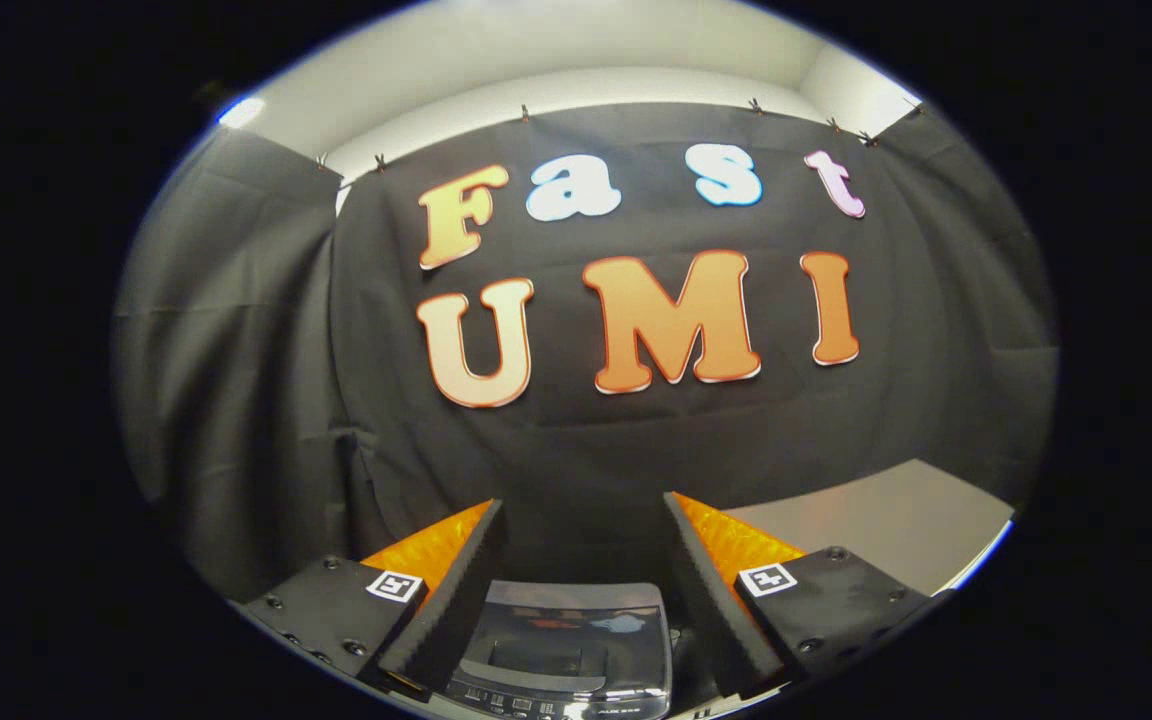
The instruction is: Put the clothes into the washing machine and then close the washing machine lid.
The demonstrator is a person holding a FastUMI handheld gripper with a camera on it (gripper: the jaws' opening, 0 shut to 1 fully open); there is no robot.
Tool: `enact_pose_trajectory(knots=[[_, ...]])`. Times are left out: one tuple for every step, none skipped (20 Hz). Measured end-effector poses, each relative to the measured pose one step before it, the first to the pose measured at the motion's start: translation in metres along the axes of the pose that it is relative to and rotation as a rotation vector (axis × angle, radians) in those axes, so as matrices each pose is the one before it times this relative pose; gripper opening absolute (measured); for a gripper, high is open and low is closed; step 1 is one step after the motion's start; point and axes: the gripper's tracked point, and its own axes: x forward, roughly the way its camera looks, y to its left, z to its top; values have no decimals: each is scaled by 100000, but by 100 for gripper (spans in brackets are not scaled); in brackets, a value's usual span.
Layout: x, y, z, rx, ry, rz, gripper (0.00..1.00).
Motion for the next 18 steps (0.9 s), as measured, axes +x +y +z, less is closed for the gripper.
enact_pose_trajectory(knots=[[-1118,-537,1252,-245,-1743,1197,99],[-1903,-920,1706,-723,-1000,-222,99],[-1809,-1200,1352,-1107,-1231,-998,99],[-2168,-1456,1122,-1489,-1444,-1105,99],[-1626,-1313,815,-1716,-1213,-1039,99],[-1762,-1579,681,-1625,-1272,-1822,99],[-1552,-1526,416,-1263,-771,-1745,99],[-1716,-1333,372,-957,-800,-1283,99],[-1569,-1405,305,-488,-698,-1327,99],[-1550,-1144,80,-38,-302,-900,99],[-1464,-1039,103,434,-355,-353,99],[-1504,-935,225,702,-396,0,99],[-1378,-780,197,753,-675,499,99],[-1252,-800,74,490,-514,183,99],[-1061,-874,-101,150,319,-279,99],[-1220,-837,-87,-59,-197,-3,99],[-907,-728,-1,-36,-571,-319,99],[-851,-785,-94,104,-575,-1169,99]])
